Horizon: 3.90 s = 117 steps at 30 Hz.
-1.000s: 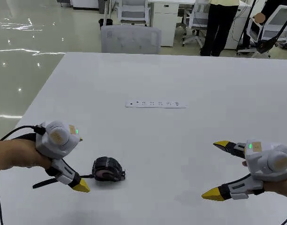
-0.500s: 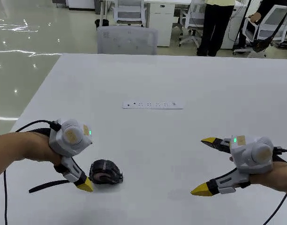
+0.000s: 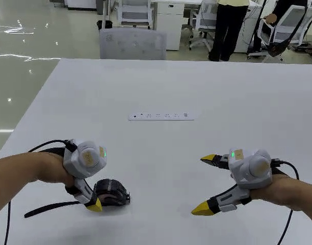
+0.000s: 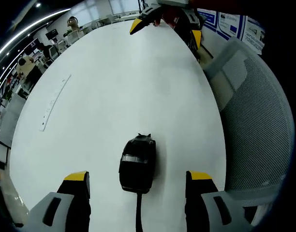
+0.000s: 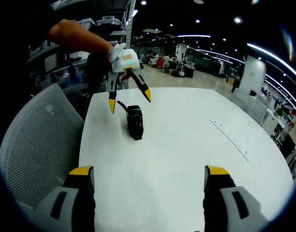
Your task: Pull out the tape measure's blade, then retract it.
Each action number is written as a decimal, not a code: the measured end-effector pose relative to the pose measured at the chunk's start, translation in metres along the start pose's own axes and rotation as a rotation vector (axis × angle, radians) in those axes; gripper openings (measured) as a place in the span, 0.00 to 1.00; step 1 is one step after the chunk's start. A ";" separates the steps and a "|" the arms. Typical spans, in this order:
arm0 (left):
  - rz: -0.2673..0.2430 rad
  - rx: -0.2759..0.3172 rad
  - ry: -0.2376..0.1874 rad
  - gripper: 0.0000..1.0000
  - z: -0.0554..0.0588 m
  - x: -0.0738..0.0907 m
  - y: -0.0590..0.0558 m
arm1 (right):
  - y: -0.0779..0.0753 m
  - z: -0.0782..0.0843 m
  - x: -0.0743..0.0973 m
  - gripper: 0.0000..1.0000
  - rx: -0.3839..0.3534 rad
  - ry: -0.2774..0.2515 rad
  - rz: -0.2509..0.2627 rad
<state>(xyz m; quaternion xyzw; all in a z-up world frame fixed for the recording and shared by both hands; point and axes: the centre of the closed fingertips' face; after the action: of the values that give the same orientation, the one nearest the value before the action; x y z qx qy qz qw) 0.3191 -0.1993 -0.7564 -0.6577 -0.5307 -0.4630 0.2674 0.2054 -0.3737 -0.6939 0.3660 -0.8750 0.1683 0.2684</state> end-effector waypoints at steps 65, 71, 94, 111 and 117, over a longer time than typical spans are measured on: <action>0.014 -0.061 -0.012 0.32 0.000 -0.033 -0.001 | 0.035 -0.008 -0.182 0.34 0.119 0.141 -0.242; 0.021 -0.060 -0.018 0.32 0.000 -0.033 0.000 | 0.029 -0.003 -0.192 0.32 0.130 0.159 -0.225; 0.018 -0.030 -0.036 0.32 0.000 -0.034 0.000 | 0.035 -0.001 -0.201 0.11 0.150 0.180 -0.258; 0.022 -0.023 -0.043 0.32 -0.001 -0.034 0.000 | 0.031 0.009 -0.194 0.14 0.129 0.219 -0.268; 0.024 -0.021 -0.042 0.32 -0.001 -0.034 0.000 | 0.036 0.002 -0.208 0.15 0.157 0.205 -0.259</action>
<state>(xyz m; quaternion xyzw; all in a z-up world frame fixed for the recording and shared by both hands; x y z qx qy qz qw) 0.3186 -0.2158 -0.7865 -0.6764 -0.5232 -0.4514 0.2548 0.3005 -0.2358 -0.8222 0.4762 -0.7729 0.2367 0.3463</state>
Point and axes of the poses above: the centre of the closed fingertips' face, and the gripper's own axes: x roughly backward along the fingers, y roughly to its left, z roughly out of its underside, and after that the axes turned 1 degree about -y, right-handed
